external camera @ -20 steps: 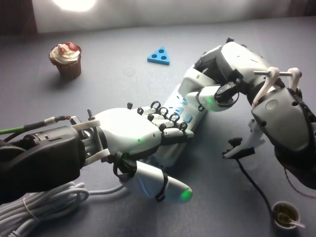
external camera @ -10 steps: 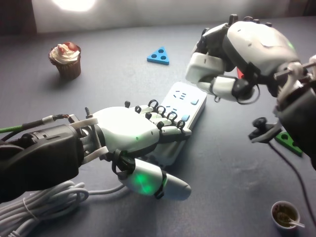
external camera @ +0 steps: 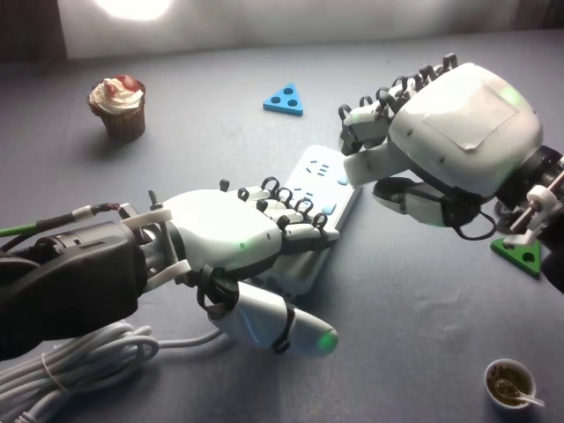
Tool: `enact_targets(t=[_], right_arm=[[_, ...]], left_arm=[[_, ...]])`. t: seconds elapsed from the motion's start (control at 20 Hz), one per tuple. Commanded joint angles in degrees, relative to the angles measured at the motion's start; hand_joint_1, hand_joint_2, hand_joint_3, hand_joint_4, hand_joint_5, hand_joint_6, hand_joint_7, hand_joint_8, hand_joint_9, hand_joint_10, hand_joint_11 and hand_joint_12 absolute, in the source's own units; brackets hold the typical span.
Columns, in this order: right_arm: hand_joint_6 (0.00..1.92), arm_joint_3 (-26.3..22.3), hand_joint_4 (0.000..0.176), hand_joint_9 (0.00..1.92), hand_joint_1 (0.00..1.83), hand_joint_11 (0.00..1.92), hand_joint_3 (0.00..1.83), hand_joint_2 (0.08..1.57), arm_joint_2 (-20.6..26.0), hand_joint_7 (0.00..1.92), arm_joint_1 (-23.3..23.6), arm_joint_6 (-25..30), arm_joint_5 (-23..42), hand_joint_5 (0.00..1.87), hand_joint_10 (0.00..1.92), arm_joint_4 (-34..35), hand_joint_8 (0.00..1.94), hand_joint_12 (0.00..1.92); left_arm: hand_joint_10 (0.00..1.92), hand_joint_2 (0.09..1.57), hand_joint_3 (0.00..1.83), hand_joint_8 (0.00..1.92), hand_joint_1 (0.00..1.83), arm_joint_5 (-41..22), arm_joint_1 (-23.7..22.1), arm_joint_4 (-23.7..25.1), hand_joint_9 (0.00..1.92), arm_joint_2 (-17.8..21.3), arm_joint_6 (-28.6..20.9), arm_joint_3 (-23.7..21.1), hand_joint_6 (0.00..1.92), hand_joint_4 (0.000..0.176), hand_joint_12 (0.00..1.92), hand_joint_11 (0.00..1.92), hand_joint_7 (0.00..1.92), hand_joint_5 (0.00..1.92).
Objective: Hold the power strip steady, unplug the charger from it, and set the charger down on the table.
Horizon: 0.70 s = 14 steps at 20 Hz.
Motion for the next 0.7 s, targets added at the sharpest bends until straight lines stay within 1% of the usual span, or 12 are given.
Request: enact_targets(t=[0.0,0.1,0.15,0.2,0.25,0.3,0.35,0.4,0.45,0.5,0.55,0.65], right_arm=[[0.89,0.5,0.000,1.05,1.38,0.97,0.00,1.06,0.8,1.20,-0.1,-0.3,8.2,1.00,1.00,-3.6,0.54,0.61],[0.99,2.2,0.000,1.00,1.38,0.94,0.00,1.07,0.8,1.15,-1.5,-0.5,8.1,0.95,1.05,-9.2,0.61,0.61],[0.97,2.8,0.000,1.01,1.39,0.96,0.00,1.07,0.9,1.18,-1.9,-0.5,8.1,0.98,1.03,-10.7,0.55,0.60],[1.05,3.5,0.000,1.01,1.26,0.92,0.00,1.09,0.8,1.12,-2.4,-0.5,7.8,0.96,0.42,-12.2,0.68,0.58],[1.13,4.0,0.000,1.05,1.23,0.89,0.00,1.11,0.8,1.07,-2.9,-0.5,7.1,0.92,0.16,-13.6,0.78,0.57],[1.18,4.4,0.000,1.05,1.22,0.88,0.00,1.13,0.9,1.04,-3.3,-0.5,6.0,0.89,0.06,-15.2,0.83,0.55],[1.10,4.7,0.000,1.02,1.16,0.86,0.00,1.15,1.0,0.94,-3.8,-0.5,4.7,0.90,0.02,-16.7,0.33,0.53],[1.13,4.7,0.000,0.97,1.14,0.82,0.00,1.17,1.0,0.92,-4.0,-0.5,4.3,0.87,0.00,-17.1,0.11,0.51],[0.44,4.7,0.000,0.93,1.20,0.80,0.00,1.12,1.0,0.91,-4.5,-0.4,4.3,0.78,0.01,-17.4,0.03,0.50],[0.14,4.7,0.000,0.89,1.18,0.76,0.00,1.12,1.0,0.87,-4.7,0.0,4.3,0.80,0.00,-18.1,0.01,0.50],[0.03,4.6,0.000,0.85,1.18,0.70,0.00,1.11,1.0,0.83,-4.9,0.1,4.3,0.79,0.00,-18.4,0.00,0.51],[0.00,4.6,0.000,0.81,1.15,0.63,0.00,1.10,0.9,0.79,-5.2,0.1,4.3,0.74,0.00,-18.4,0.00,0.54]], left_arm=[[0.01,1.03,0.00,0.01,0.05,-2.9,0.1,-0.3,0.14,0.2,-0.3,0.0,0.01,0.000,0.23,0.02,0.16,0.15],[0.01,1.03,0.00,0.00,0.05,-2.9,0.1,-0.3,0.14,0.3,-0.4,-0.2,0.01,0.000,0.24,0.02,0.15,0.15],[0.01,1.03,0.00,0.00,0.05,-2.9,0.0,-0.3,0.14,0.3,-0.4,-0.3,0.01,0.000,0.24,0.02,0.15,0.15],[0.00,1.03,0.00,0.00,0.04,-3.0,0.0,-0.2,0.14,0.3,-0.4,-0.3,0.00,0.000,0.24,0.02,0.15,0.15],[0.00,1.03,0.00,0.00,0.04,-3.0,0.0,-0.2,0.14,0.4,-0.4,-0.4,0.00,0.000,0.24,0.01,0.15,0.15],[0.00,1.03,0.00,0.00,0.04,-3.0,0.0,-0.2,0.13,0.3,-0.4,-0.5,0.00,0.000,0.24,0.01,0.15,0.14],[0.00,1.03,0.00,0.00,0.04,-3.0,-0.1,-0.1,0.13,0.3,-0.4,-0.5,0.00,0.000,0.24,0.00,0.14,0.14],[0.00,1.03,0.00,0.00,0.04,-3.0,-0.2,0.1,0.13,0.3,-0.4,-0.6,0.00,0.000,0.24,0.00,0.15,0.15],[0.00,1.03,0.00,0.01,0.04,-2.8,-0.4,0.3,0.13,0.3,-0.4,-0.6,0.00,0.000,0.24,0.00,0.15,0.15],[0.00,1.03,0.00,0.00,0.04,-2.6,-0.5,0.5,0.13,0.4,-0.4,-0.6,0.00,0.000,0.24,0.00,0.15,0.15],[0.00,1.03,0.00,0.00,0.04,-2.4,-0.6,0.5,0.13,0.4,-0.4,-0.6,0.01,0.000,0.25,0.01,0.15,0.15],[0.00,1.03,0.00,0.00,0.05,-2.4,-0.6,0.5,0.13,0.5,-0.4,-0.6,0.00,0.000,0.24,0.00,0.14,0.15]])
